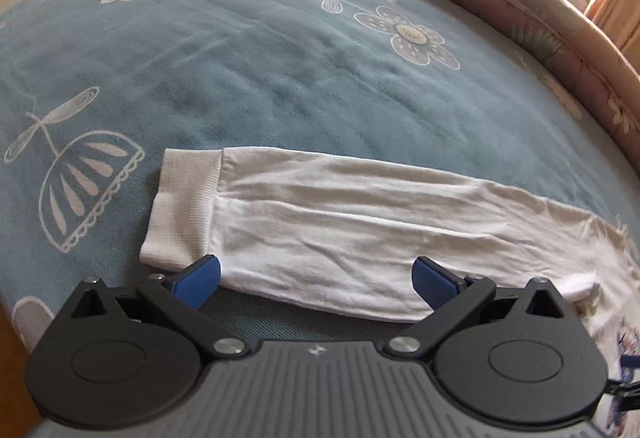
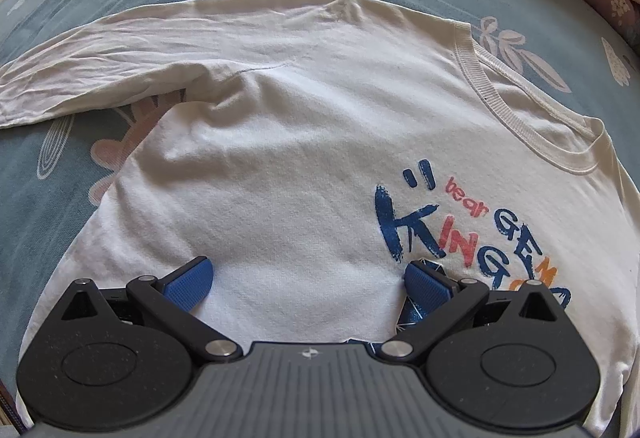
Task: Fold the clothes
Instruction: 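Move the open left tool along the white sleeve to its cuff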
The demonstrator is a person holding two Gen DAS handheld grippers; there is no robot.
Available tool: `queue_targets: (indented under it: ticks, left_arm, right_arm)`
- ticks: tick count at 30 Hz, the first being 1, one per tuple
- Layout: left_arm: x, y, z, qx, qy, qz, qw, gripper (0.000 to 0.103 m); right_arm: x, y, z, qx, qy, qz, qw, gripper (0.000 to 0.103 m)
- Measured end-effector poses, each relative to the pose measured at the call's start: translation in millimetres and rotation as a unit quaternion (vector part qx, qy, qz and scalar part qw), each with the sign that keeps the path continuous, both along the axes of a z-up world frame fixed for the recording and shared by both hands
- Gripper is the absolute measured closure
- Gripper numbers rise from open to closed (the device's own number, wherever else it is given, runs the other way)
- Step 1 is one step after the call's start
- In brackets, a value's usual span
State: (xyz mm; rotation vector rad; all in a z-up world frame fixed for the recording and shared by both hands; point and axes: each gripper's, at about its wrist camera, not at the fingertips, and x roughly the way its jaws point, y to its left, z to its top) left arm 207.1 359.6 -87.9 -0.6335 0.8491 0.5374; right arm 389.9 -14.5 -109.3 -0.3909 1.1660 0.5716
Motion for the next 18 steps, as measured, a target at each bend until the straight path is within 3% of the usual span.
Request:
queue_targets:
  ticks: [2, 4, 7, 8, 10, 18]
  left_arm:
    - [-8, 2, -3, -0.047, -0.026, 0.031, 0.9981, 0.001]
    - [-17, 5, -14, -0.110, -0.058, 0.075, 0.9894, 0.001]
    - [-38, 12, -36, -0.203, -0.122, 0.158, 0.9587, 0.002]
    - [-42, 14, -40, -0.217, -0.139, 0.173, 0.9505, 0.001]
    - [-49, 17, -47, -0.242, -0.171, 0.200, 0.9341, 0.001]
    - [-58, 38, -66, -0.259, -0.256, 0.261, 0.8940, 0.001]
  right_arm:
    - [-1, 0, 0, -0.001, -0.001, -0.001, 1.000, 0.000]
    - [-1, 0, 1, 0.000, -0.001, -0.001, 1.000, 0.000]
    - [-1, 0, 0, 0.001, -0.001, -0.002, 1.000, 0.000]
    - [-1, -1, 0, 0.001, -0.001, -0.002, 1.000, 0.000]
    - [-1, -1, 0, 0.003, -0.002, -0.001, 1.000, 0.000]
    - [-2, 0, 0, 0.004, -0.006, -0.010, 1.000, 0.000]
